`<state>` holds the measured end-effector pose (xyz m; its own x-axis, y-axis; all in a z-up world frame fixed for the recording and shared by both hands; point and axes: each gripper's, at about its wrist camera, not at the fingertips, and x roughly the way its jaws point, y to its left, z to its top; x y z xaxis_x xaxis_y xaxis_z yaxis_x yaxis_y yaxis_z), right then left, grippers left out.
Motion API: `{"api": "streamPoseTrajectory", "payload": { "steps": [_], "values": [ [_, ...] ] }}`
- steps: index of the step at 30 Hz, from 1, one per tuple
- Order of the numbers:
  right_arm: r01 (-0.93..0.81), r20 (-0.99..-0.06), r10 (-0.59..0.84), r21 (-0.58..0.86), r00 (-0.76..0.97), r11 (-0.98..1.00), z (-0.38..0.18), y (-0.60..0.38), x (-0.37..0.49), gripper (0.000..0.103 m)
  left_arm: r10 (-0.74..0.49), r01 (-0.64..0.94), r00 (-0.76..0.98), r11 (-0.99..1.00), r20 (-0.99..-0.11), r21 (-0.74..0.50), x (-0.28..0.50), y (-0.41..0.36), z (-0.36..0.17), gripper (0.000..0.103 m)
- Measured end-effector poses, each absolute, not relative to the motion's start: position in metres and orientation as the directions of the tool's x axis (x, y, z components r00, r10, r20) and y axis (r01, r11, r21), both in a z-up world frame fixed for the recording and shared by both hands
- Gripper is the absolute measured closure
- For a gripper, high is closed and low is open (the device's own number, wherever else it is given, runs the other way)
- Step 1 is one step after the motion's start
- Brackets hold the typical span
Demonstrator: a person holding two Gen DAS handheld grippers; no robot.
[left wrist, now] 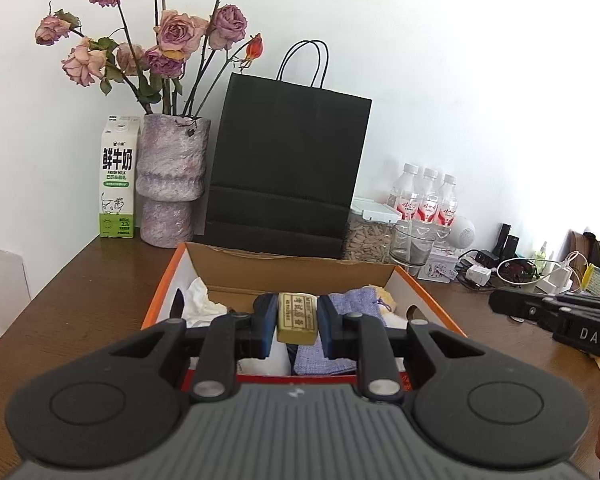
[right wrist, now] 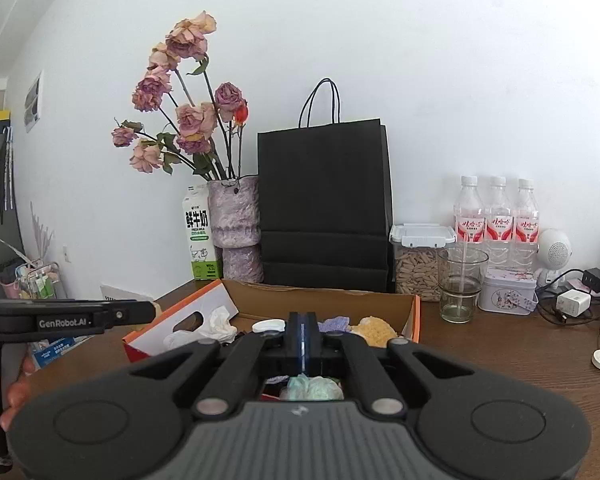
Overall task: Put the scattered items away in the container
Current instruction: 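Lower block and cable into the box and open both grippers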
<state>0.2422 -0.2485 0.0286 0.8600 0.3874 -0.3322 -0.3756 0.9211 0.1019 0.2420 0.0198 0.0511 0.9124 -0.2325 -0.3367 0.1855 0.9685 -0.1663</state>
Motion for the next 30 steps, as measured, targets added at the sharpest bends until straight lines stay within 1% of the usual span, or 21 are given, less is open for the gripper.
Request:
{"api": "streamPoseTrajectory", "payload": {
  "steps": [1, 2, 3, 4, 5, 7, 8, 9, 11, 12, 13, 14, 15, 17, 18, 19, 20, 21, 26, 30],
  "values": [
    [-0.383, -0.369, 0.389, 0.094, 0.844, 0.919, 0.021, -0.247, 0.243, 0.092, -0.238, 0.190, 0.910, 0.967, -0.339, -0.167, 0.242, 0.019, 0.049, 0.081],
    [-0.391, -0.402, 0.391, 0.088, 0.828, 0.916, 0.011, -0.246, 0.241, 0.078, -0.244, 0.196, 0.905, 0.966, -0.347, -0.169, 0.241, 0.019, 0.044, 0.081],
    [-0.394, -0.439, 0.388, 0.083, 0.810, 0.916, 0.000, -0.245, 0.240, 0.060, -0.247, 0.197, 0.900, 0.965, -0.359, -0.172, 0.241, 0.021, 0.039, 0.081],
    [-0.393, -0.484, 0.381, 0.082, 0.788, 0.916, -0.014, -0.244, 0.239, 0.054, -0.245, 0.192, 0.895, 0.966, -0.372, -0.174, 0.240, 0.023, 0.034, 0.081],
    [-0.390, -0.525, 0.371, 0.079, 0.766, 0.918, -0.027, -0.243, 0.239, 0.051, -0.243, 0.187, 0.890, 0.966, -0.386, -0.177, 0.239, 0.026, 0.030, 0.081],
    [-0.370, -0.603, 0.347, 0.091, 0.718, 0.925, -0.052, -0.243, 0.243, 0.052, -0.239, 0.177, 0.880, 0.967, -0.411, -0.183, 0.236, 0.033, 0.023, 0.081],
    [-0.359, -0.628, 0.336, 0.096, 0.702, 0.929, -0.061, -0.243, 0.245, 0.052, -0.235, 0.172, 0.877, 0.968, -0.418, -0.183, 0.235, 0.035, 0.020, 0.081],
    [-0.350, -0.644, 0.326, 0.095, 0.692, 0.932, -0.067, -0.243, 0.246, 0.052, -0.230, 0.168, 0.876, 0.969, -0.424, -0.179, 0.232, 0.038, 0.018, 0.081],
    [-0.356, -0.644, 0.311, 0.063, 0.699, 0.932, -0.072, -0.239, 0.244, 0.051, -0.221, 0.160, 0.875, 0.972, -0.430, -0.175, 0.228, 0.042, 0.015, 0.081],
    [-0.358, -0.647, 0.304, 0.050, 0.699, 0.932, -0.071, -0.237, 0.243, 0.053, -0.217, 0.155, 0.875, 0.972, -0.433, -0.174, 0.227, 0.044, 0.014, 0.081],
    [-0.361, -0.647, 0.295, 0.034, 0.703, 0.932, -0.071, -0.234, 0.242, 0.058, -0.215, 0.152, 0.873, 0.973, -0.437, -0.175, 0.225, 0.045, 0.013, 0.081],
    [-0.367, -0.645, 0.295, 0.023, 0.705, 0.930, -0.071, -0.232, 0.239, 0.073, -0.213, 0.149, 0.872, 0.973, -0.440, -0.177, 0.224, 0.047, 0.011, 0.081],
    [-0.373, -0.646, 0.301, 0.026, 0.702, 0.927, -0.071, -0.232, 0.238, 0.076, -0.211, 0.144, 0.871, 0.973, -0.443, -0.180, 0.222, 0.048, 0.010, 0.081],
    [-0.374, -0.642, 0.302, 0.026, 0.704, 0.927, -0.069, -0.231, 0.236, 0.077, -0.209, 0.139, 0.870, 0.973, -0.447, -0.184, 0.221, 0.049, 0.009, 0.081],
    [-0.371, -0.636, 0.305, 0.031, 0.709, 0.928, -0.068, -0.232, 0.235, 0.081, -0.208, 0.138, 0.870, 0.973, -0.446, -0.184, 0.221, 0.050, 0.010, 0.081],
    [-0.371, -0.623, 0.315, 0.042, 0.716, 0.928, -0.065, -0.234, 0.234, 0.089, -0.209, 0.140, 0.872, 0.973, -0.443, -0.184, 0.220, 0.050, 0.011, 0.081],
    [-0.365, -0.613, 0.316, 0.049, 0.724, 0.930, -0.061, -0.235, 0.233, 0.094, -0.211, 0.143, 0.873, 0.973, -0.439, -0.182, 0.219, 0.049, 0.013, 0.081],
    [-0.364, -0.604, 0.319, 0.052, 0.730, 0.930, -0.058, -0.236, 0.232, 0.101, -0.213, 0.147, 0.876, 0.972, -0.434, -0.181, 0.218, 0.047, 0.015, 0.081],
    [-0.353, -0.570, 0.314, 0.046, 0.759, 0.935, -0.045, -0.242, 0.232, 0.102, -0.231, 0.171, 0.881, 0.969, -0.412, -0.178, 0.216, 0.041, 0.022, 0.081],
    [-0.346, -0.539, 0.329, 0.072, 0.776, 0.935, -0.037, -0.250, 0.230, 0.102, -0.238, 0.178, 0.880, 0.968, -0.412, -0.179, 0.216, 0.038, 0.022, 0.081]
  ]
}}
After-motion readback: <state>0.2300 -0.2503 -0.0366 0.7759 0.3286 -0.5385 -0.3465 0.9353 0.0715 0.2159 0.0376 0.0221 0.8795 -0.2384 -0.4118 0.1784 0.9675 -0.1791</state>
